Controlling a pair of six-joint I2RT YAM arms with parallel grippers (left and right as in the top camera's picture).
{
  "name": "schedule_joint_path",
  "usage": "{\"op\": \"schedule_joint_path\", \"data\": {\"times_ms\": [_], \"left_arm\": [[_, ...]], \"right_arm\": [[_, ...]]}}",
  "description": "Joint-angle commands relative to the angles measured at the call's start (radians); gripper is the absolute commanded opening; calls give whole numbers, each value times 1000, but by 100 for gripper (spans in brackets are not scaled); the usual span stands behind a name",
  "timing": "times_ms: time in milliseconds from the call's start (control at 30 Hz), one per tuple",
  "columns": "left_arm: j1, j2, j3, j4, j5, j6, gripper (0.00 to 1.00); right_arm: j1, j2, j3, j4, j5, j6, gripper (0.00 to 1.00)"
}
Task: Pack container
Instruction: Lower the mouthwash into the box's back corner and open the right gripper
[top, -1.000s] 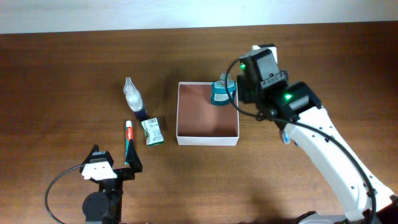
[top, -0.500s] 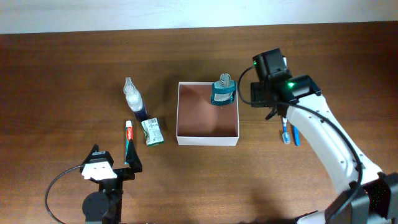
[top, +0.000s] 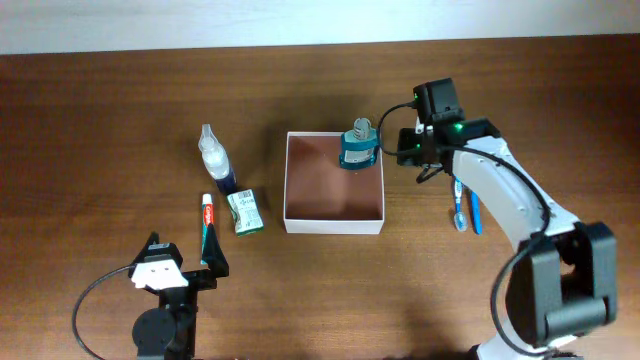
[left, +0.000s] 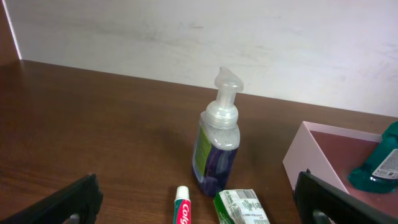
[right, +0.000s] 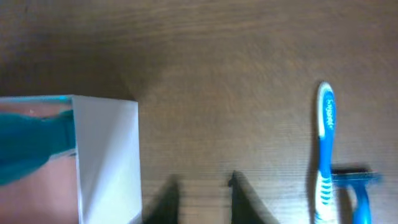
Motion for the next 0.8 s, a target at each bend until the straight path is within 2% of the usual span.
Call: {"op": "schedule_joint_path", "data": {"times_ms": [0,767], "left_arm": [[8,-3,-6,2,11,-2,99],[8,-3,-6,2,11,-2,99]], "right_arm": [[-5,56,-10,56,-55,82,4],[-6,72,-11,120,-221,126,4]]}}
